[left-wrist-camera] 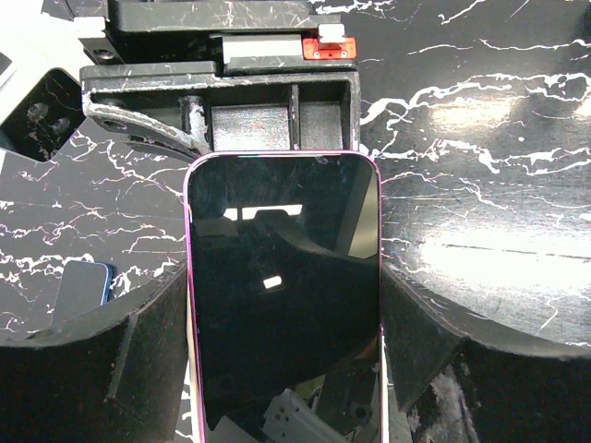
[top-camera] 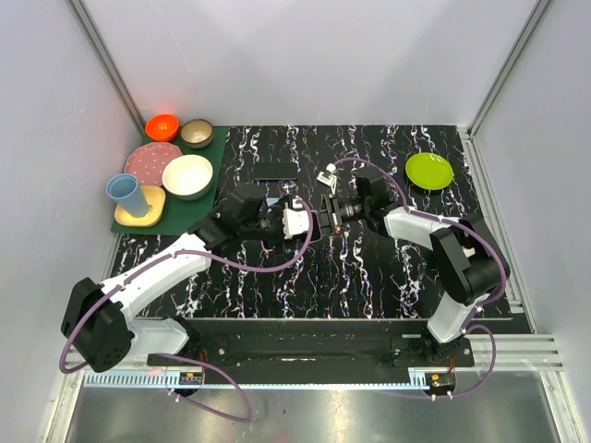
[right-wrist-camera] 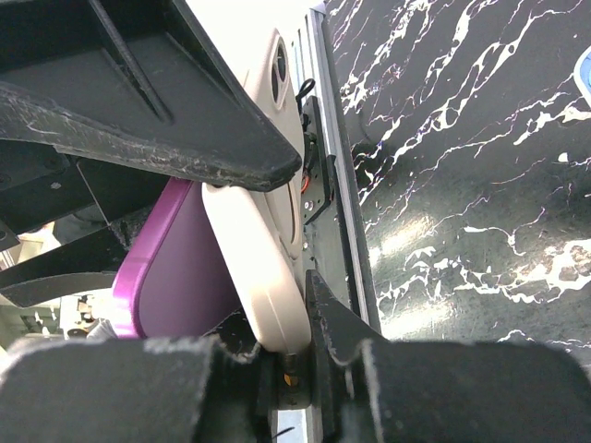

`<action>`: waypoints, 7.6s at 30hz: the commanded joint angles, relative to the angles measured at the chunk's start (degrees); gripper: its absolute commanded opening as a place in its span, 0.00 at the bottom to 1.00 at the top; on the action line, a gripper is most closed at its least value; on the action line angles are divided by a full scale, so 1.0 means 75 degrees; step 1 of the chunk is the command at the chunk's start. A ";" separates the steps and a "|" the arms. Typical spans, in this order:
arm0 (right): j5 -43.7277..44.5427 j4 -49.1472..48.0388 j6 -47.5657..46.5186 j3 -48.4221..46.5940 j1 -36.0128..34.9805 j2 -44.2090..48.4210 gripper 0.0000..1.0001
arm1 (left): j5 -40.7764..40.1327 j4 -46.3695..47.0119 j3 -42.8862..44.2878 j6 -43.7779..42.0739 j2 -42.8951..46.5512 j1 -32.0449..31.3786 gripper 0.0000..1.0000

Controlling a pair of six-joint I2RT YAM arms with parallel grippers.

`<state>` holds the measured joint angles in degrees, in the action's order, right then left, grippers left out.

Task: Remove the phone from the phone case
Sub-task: Remove the phone case from the phone, then place the phone at the center of the board.

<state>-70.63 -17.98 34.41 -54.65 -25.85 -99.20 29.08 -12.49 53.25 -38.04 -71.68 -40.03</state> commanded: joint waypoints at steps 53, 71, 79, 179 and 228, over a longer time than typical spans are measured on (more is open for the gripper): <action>0.0500 -0.0040 0.0978 -0.0213 0.0587 -0.0250 0.00 | 0.0002 0.0997 0.0165 0.0490 -0.0298 -0.0405 0.91; 0.0300 -0.0579 0.1376 -0.0072 0.0575 -0.0098 0.00 | -0.0866 0.0986 0.0423 0.0619 -0.0790 -0.0522 0.79; 0.0324 -0.0603 0.1376 -0.0072 0.0575 -0.0098 0.00 | -0.0772 0.0951 0.0435 0.0549 -0.0790 -0.0534 0.51; 0.4121 0.4249 -0.2972 -0.0483 0.6469 0.4203 0.00 | -0.1475 -0.0667 0.8716 -0.1970 -0.7867 0.0100 0.00; 0.2949 0.3264 -0.2092 0.0221 0.6751 0.4730 0.00 | -0.3701 0.2252 0.9435 -0.3283 -1.0225 -0.0217 0.99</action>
<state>-46.65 9.21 18.13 -52.77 24.40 -65.08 3.36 4.73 126.06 -61.95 -153.05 -41.74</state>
